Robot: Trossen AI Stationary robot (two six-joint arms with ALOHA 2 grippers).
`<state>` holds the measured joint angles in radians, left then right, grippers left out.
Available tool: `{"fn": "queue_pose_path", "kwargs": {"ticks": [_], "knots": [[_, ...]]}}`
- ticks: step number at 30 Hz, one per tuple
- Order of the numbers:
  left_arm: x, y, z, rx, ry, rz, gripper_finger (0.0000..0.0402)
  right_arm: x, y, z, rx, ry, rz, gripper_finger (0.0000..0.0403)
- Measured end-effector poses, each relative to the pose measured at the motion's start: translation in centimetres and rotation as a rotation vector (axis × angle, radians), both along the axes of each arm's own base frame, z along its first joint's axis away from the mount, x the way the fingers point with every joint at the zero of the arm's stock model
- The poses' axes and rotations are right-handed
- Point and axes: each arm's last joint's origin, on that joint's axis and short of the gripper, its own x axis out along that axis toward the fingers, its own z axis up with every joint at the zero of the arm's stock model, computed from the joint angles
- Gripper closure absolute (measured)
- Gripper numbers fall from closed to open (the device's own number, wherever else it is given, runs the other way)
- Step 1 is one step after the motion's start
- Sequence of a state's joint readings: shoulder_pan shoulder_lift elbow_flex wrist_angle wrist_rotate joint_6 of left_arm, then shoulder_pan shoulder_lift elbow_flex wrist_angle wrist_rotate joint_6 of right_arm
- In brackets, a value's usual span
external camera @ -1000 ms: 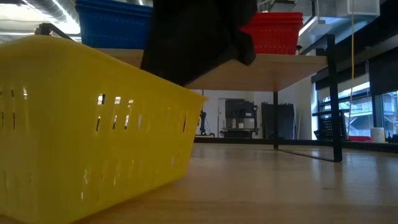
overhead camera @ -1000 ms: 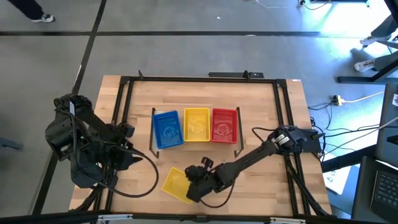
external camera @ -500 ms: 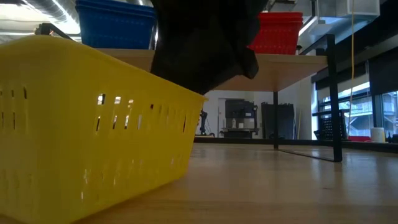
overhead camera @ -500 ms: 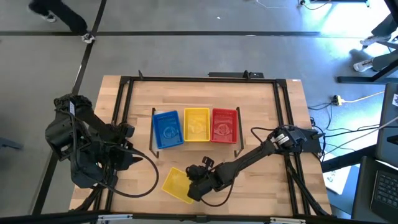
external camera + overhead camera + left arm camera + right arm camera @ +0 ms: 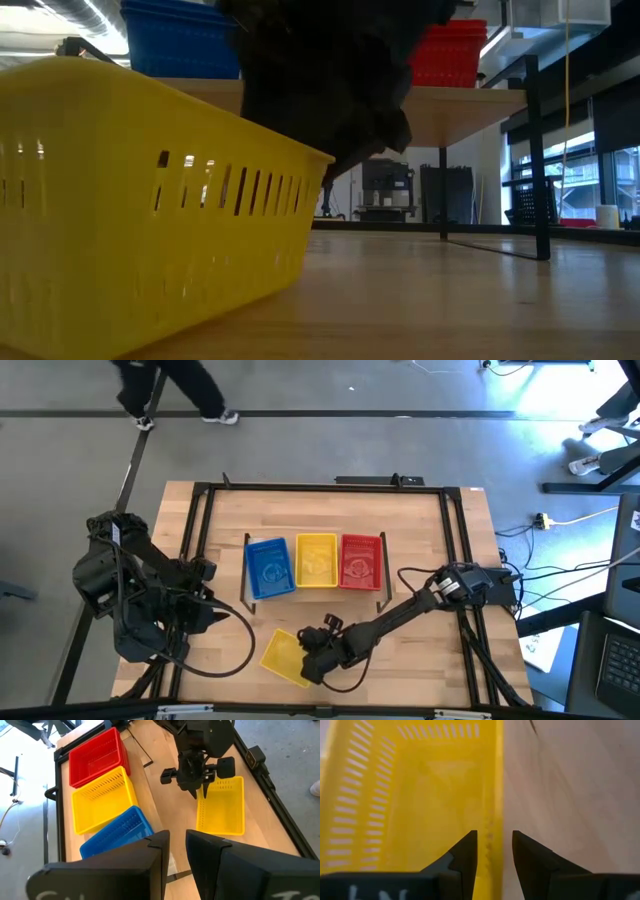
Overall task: Stack baskets on shelf by color
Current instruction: Stack the yellow bin on top of the stacked yellow bins on the shelf
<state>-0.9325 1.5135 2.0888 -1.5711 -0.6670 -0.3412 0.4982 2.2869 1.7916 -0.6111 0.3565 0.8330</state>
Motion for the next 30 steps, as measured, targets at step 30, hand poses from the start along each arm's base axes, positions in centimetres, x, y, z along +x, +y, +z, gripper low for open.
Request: {"fn": "queue_pose_path", "kwargs": {"ticks": [30], "knots": [[0.0, 0.0, 0.0, -0.036, 0.007, 0.02, 0.0347, 1.2, 1.4, 5.0, 0.285, -0.03, -0.122, 0.0402]]}}
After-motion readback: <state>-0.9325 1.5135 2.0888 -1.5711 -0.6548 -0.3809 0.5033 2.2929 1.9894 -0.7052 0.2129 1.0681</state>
